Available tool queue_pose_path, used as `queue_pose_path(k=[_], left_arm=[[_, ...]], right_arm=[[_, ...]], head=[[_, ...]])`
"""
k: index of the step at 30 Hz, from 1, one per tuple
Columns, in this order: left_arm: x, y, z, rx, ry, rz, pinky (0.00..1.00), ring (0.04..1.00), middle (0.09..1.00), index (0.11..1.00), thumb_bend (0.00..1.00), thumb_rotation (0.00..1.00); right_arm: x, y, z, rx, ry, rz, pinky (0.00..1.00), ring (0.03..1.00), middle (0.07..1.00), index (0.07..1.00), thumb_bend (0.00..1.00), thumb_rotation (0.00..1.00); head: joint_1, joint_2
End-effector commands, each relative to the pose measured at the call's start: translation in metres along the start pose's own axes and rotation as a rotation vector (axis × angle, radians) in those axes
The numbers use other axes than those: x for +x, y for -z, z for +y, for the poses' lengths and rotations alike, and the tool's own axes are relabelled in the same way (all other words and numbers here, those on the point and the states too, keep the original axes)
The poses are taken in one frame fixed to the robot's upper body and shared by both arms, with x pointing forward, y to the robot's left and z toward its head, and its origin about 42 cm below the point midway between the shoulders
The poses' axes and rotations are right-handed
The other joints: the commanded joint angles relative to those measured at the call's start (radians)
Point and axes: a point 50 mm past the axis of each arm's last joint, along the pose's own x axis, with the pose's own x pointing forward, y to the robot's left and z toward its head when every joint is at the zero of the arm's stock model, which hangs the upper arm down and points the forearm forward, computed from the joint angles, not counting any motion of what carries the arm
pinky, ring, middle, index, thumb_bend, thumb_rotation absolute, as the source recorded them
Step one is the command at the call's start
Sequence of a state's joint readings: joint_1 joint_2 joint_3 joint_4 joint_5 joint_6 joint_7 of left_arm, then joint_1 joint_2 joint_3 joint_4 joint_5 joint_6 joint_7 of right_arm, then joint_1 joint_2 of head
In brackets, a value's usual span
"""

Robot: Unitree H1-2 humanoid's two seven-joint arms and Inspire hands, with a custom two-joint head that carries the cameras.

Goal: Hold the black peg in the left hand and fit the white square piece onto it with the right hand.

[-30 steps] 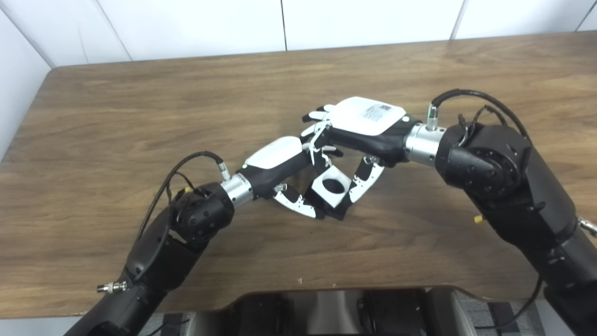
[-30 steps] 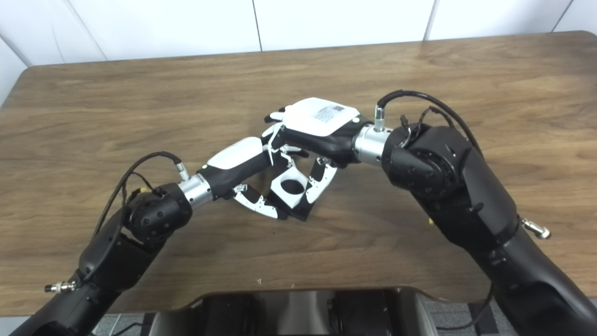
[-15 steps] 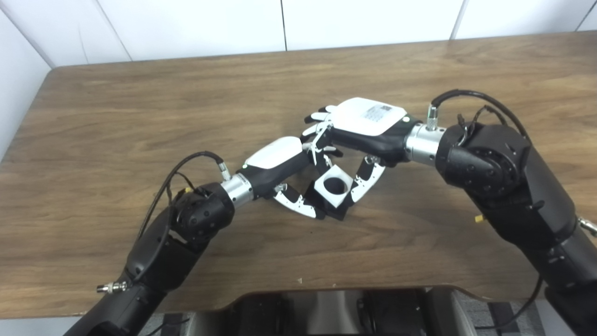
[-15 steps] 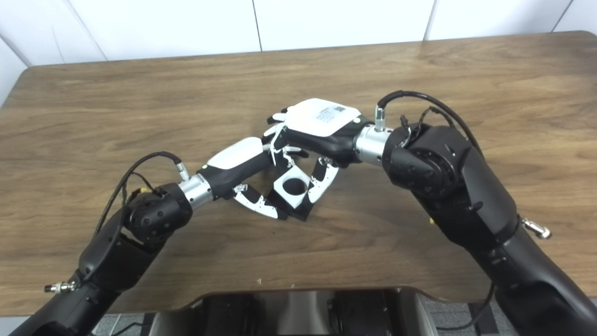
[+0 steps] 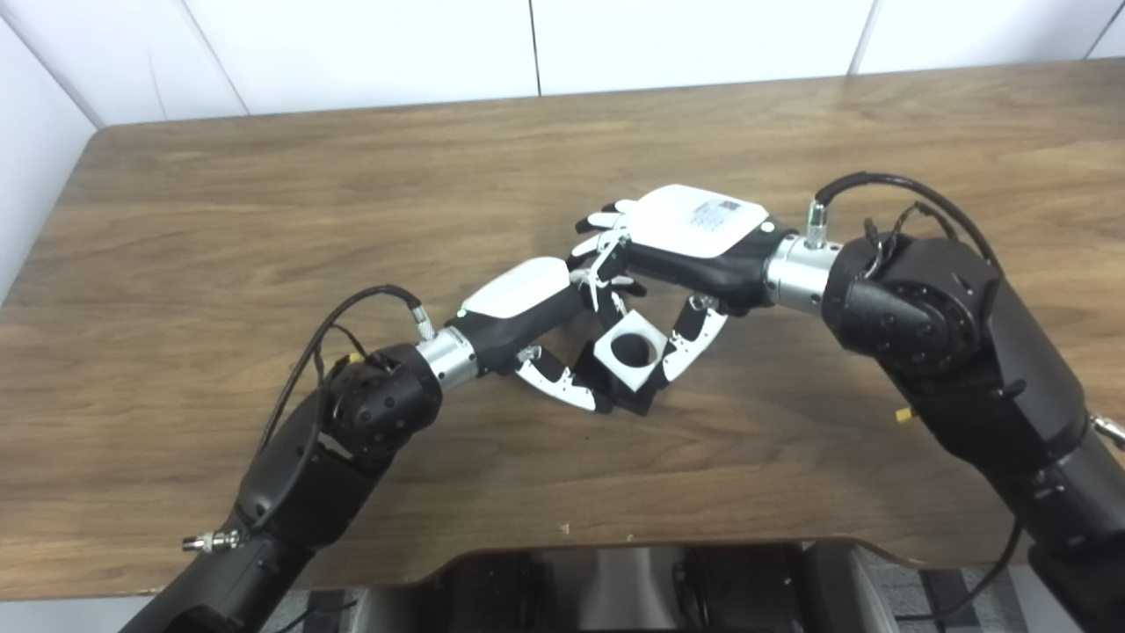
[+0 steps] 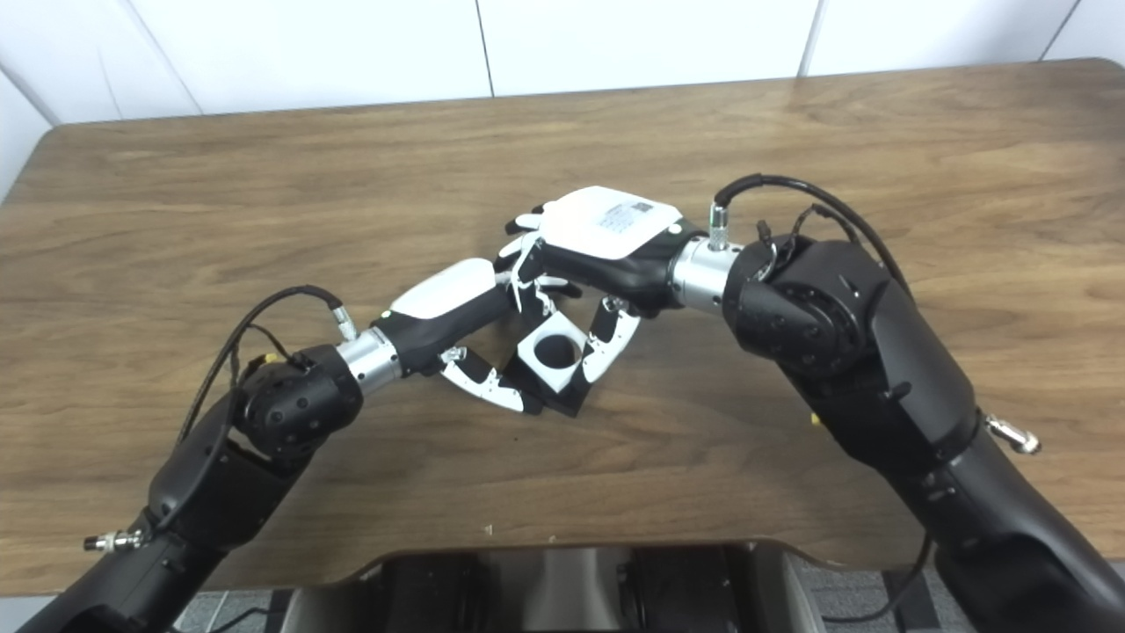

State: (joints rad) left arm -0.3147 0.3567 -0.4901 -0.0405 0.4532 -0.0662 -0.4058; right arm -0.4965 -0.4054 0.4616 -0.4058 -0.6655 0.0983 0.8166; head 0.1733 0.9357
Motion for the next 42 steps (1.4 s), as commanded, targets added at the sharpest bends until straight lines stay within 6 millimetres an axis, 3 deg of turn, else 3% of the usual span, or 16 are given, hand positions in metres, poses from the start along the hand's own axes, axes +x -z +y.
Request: queue_pose_path(k=[1,24,25,26,27,28,30,42], left_arm=[[-0.013,0.018,-0.022,0.006,0.132,0.102,0.92,0.946,0.897,0.487,0.52,0.08],[-0.013,0.018,-0.020,0.010,0.134,0.098,0.89,0.942,0.897,0.488,0.52,0.08],[-0.013,0.018,-0.021,0.011,0.134,0.097,0.89,0.942,0.896,0.487,0.52,0.08],[-0.013,0.018,-0.021,0.011,0.133,0.096,0.89,0.942,0.896,0.487,0.52,0.08],[-0.013,0.019,-0.021,0.011,0.133,0.096,0.89,0.941,0.895,0.487,0.52,0.08],[-0.013,0.019,-0.021,0.011,0.132,0.097,0.89,0.939,0.894,0.487,0.52,0.08],[-0.013,0.020,-0.021,0.011,0.131,0.098,0.90,0.938,0.894,0.487,0.52,0.08],[-0.014,0.023,-0.020,0.011,0.126,0.100,0.90,0.934,0.891,0.487,0.52,0.08]], right_arm=[[0.002,0.001,-0.008,-0.025,0.046,-0.012,0.99,0.962,0.859,0.479,0.52,0.14],[0.012,0.001,-0.003,0.003,0.047,0.004,1.00,0.962,0.864,0.484,0.52,0.15],[0.011,0.002,-0.004,-0.008,0.031,0.012,1.00,0.965,0.884,0.546,0.61,0.20],[0.010,0.002,-0.005,-0.015,0.020,0.017,0.99,0.967,0.901,0.656,0.78,0.28],[0.009,0.002,-0.007,-0.036,0.003,0.029,0.98,0.971,0.926,0.758,0.88,0.34],[0.008,0.002,-0.008,-0.057,-0.007,0.041,0.97,0.979,0.962,0.876,0.94,0.39],[0.006,0.003,-0.010,-0.082,-0.017,0.055,0.93,0.983,0.993,0.975,0.99,0.45],[-0.008,0.019,-0.014,-0.054,0.047,0.123,0.93,1.000,1.000,1.000,1.00,0.50]], head=[[0.001,0.000],[0.001,0.003],[0.001,0.001],[0.001,0.001],[-0.002,0.000],[-0.002,0.000],[-0.004,-0.001],[-0.008,-0.010]])
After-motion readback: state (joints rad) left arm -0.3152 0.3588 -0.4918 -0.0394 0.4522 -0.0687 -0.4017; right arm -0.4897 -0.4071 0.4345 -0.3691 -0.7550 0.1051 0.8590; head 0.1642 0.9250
